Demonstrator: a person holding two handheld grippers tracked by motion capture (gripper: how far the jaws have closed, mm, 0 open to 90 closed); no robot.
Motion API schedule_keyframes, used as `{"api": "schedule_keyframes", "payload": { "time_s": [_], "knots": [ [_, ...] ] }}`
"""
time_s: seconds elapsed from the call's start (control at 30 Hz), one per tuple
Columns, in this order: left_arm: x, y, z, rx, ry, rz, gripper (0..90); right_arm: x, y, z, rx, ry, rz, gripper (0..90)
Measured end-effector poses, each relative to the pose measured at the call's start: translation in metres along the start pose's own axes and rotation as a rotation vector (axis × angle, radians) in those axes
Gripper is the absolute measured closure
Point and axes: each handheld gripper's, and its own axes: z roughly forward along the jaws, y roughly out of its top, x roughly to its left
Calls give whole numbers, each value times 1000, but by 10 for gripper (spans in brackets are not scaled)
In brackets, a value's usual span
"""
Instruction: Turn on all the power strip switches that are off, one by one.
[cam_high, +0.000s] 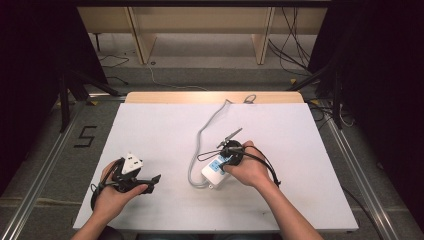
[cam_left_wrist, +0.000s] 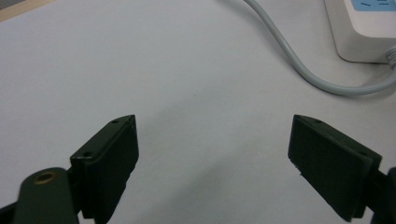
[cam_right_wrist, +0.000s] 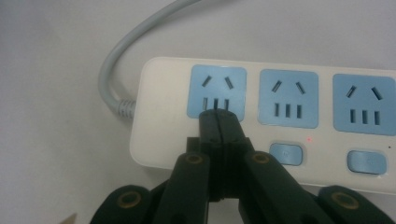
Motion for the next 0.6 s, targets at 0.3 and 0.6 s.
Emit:
{"api": "schedule_keyframes", "payload": {
  "time_s": [0.3,0.6],
  "knots": [
    [0,0,0,1,1,2,160,2,0,3,11,-16,-11,900],
    [1,0,0,2,2,3,160,4,1,5,25,-31,-15,900]
  ]
}}
